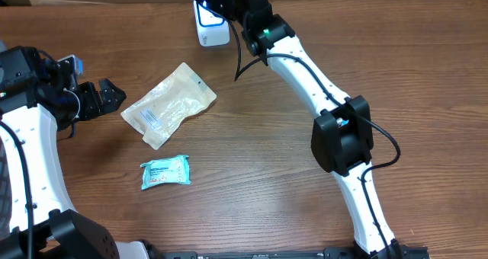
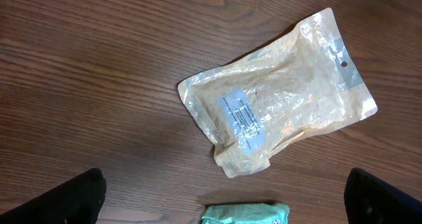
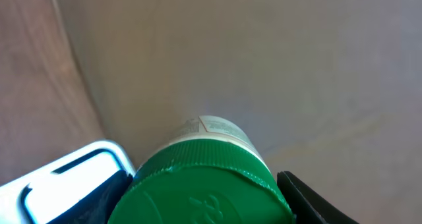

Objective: Scan the item barcode
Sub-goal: 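Hold the jar against the white scanner with the right gripper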

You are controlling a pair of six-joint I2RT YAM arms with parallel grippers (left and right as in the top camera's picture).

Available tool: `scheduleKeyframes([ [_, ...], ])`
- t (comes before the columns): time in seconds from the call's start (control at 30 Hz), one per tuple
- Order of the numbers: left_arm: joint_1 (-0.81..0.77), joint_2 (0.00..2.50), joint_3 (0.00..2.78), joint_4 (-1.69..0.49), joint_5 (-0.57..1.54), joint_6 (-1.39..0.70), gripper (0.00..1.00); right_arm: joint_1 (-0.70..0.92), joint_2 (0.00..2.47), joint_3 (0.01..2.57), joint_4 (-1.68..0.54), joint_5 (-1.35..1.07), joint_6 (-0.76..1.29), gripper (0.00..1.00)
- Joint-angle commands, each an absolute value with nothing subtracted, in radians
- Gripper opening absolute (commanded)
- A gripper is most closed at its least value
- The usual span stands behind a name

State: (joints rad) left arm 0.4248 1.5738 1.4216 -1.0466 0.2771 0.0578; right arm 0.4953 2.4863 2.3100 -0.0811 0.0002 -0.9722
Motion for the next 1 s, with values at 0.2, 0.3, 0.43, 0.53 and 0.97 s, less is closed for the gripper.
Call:
scheduleKeyframes([
  [0.2,0.418,1.565,1.422,-1.043,0.281,0.048,1.0,0.497,2.57,2.318,-0.018,-0.001,-1.184,0.49],
  [0.3,0.418,1.565,1.422,-1.043,0.281,0.048,1.0,0.497,2.58,2.318,0.011,-0.001,-1.188,0.5],
  [0.43,0.418,1.565,1.422,-1.043,0.281,0.048,0.99,0.497,2.582,2.318,0.002,0.003,-1.259,0.5],
  [0.53,0.418,1.565,1.422,-1.043,0.281,0.048,1.0,0.498,2.582,2.318,0.002,0.01,-1.282,0.5],
  [0.97,0.418,1.565,1.422,-1.043,0.281,0.048,0.99,0.517,2.575,2.318,-0.005,0.017,-1.283,0.5],
])
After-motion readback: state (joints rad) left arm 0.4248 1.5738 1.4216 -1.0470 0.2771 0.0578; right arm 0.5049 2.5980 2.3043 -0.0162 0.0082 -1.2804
